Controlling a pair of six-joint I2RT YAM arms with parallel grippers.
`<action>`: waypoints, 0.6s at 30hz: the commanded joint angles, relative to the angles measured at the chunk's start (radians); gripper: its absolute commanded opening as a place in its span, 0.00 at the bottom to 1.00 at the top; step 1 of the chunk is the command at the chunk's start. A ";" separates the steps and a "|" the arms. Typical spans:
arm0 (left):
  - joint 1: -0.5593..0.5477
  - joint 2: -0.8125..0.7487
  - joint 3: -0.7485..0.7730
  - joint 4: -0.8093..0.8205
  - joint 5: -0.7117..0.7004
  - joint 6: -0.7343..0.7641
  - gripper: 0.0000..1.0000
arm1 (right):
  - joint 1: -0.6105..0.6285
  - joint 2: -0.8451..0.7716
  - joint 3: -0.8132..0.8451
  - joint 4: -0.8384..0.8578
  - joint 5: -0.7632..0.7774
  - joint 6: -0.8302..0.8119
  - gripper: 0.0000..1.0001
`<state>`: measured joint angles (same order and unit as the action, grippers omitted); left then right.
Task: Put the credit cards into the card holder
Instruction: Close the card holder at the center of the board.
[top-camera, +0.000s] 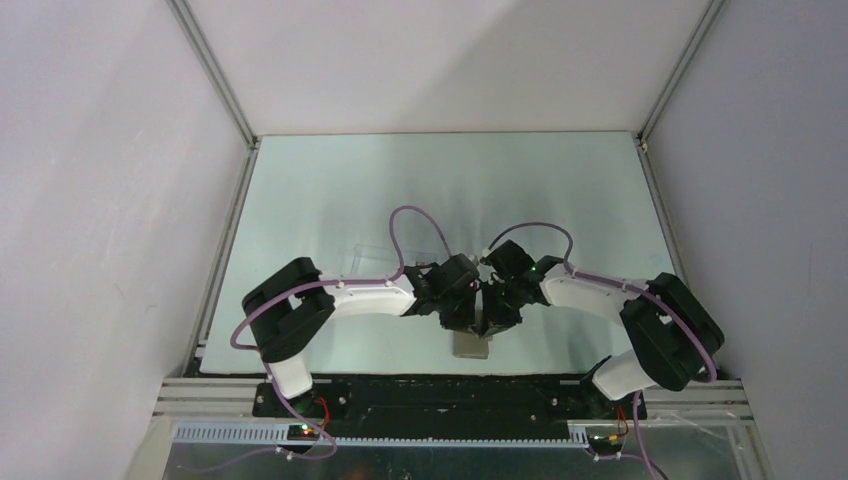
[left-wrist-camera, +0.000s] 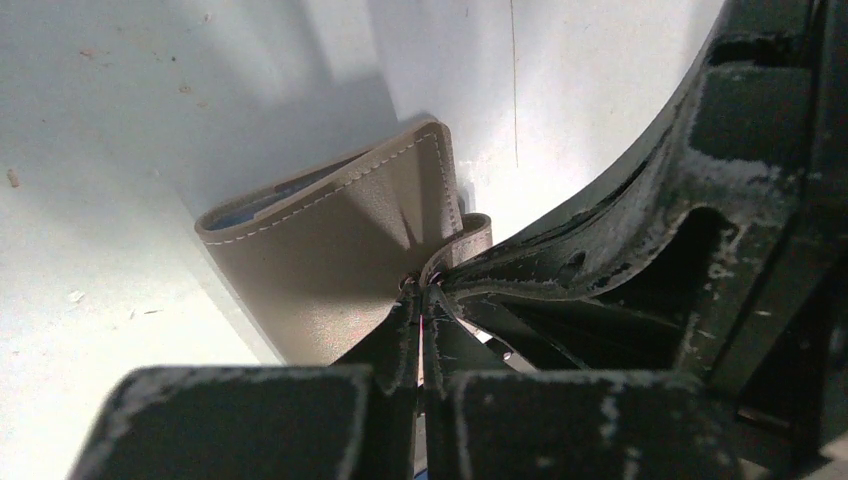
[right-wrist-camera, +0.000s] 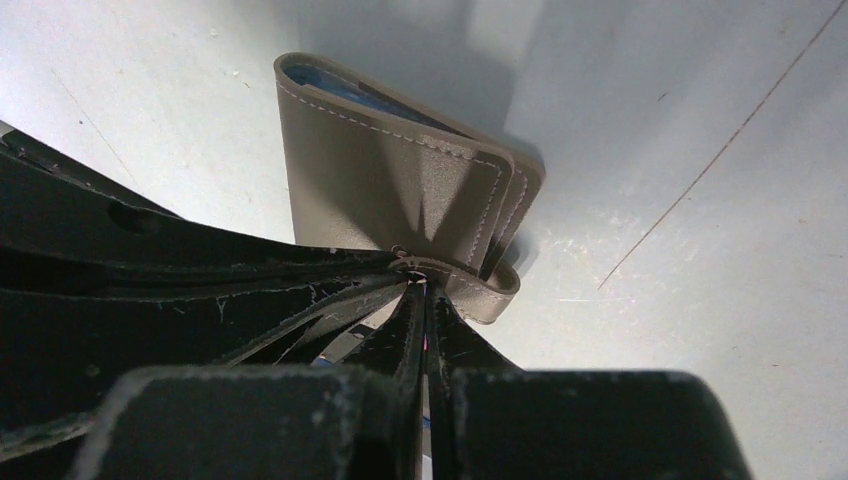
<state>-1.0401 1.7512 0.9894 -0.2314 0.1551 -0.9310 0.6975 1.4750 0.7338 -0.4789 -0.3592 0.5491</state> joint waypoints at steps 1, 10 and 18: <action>0.005 0.021 -0.016 -0.052 -0.059 0.037 0.00 | 0.028 0.060 -0.001 0.040 0.094 0.003 0.00; -0.003 0.055 -0.034 -0.060 -0.064 0.007 0.00 | 0.050 0.165 -0.001 0.015 0.194 0.030 0.00; -0.003 0.115 -0.049 -0.067 -0.055 -0.035 0.00 | 0.075 0.278 -0.007 -0.028 0.250 0.074 0.00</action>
<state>-1.0378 1.7634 0.9894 -0.2420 0.1726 -0.9508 0.7212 1.5864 0.8162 -0.5781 -0.3202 0.5976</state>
